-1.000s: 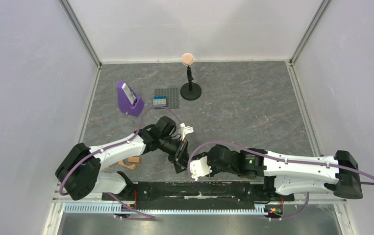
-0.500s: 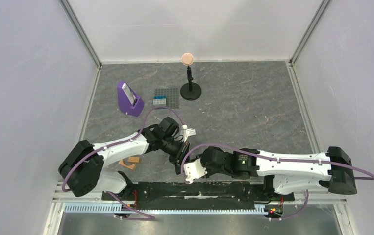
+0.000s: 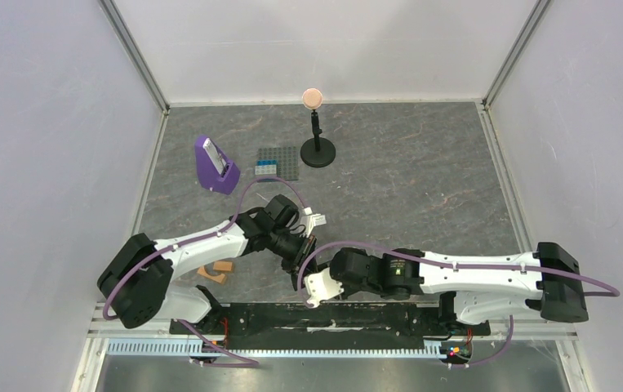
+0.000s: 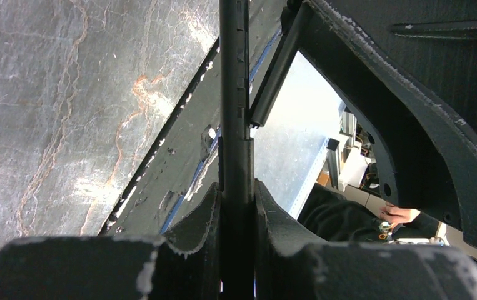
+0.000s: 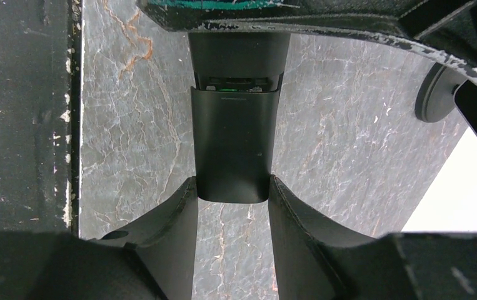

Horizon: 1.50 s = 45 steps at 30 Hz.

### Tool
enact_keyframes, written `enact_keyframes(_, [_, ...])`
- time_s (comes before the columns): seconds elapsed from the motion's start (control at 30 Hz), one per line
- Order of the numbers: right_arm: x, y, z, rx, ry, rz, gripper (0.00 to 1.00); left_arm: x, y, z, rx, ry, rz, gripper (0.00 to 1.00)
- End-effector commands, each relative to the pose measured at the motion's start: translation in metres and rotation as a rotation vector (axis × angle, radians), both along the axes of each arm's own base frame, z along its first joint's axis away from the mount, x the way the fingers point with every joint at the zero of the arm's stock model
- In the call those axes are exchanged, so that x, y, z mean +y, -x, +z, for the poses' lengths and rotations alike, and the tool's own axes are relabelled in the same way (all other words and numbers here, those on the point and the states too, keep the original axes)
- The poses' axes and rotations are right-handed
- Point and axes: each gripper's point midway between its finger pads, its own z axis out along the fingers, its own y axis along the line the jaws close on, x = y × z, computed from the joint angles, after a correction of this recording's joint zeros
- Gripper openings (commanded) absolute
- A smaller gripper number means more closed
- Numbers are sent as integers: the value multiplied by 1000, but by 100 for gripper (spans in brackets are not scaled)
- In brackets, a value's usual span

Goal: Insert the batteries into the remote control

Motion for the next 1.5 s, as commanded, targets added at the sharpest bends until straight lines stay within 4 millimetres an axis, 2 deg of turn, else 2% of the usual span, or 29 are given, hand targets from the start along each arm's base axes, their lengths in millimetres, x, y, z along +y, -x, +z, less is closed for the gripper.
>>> enact_keyframes(0.0, [12,-3,15,-11,-53,-27,19,-9,-4,13,-51,50,-37,2])
enact_keyframes(0.27, [15,-5,17,-19,-65,-40,18,-10,-3,13,-48,52,-43,2])
enact_keyframes(0.63, [11,-1,10,-1,-27,-23,17,-15,-5,20,-67,88,-30,2])
enact_keyframes(0.9, [24,-2,13,5,-55,-30,17,-18,1,24,-67,116,-60,2])
enact_keyframes(1.03, [30,0,16,16,-70,-9,17,-18,5,29,-76,140,-79,2])
enact_keyframes(1.3, [29,9,17,50,-93,24,19,-21,11,46,-78,232,-101,2])
enact_keyframes(1.47, [28,7,17,43,-91,16,20,-21,14,51,-76,255,-114,2])
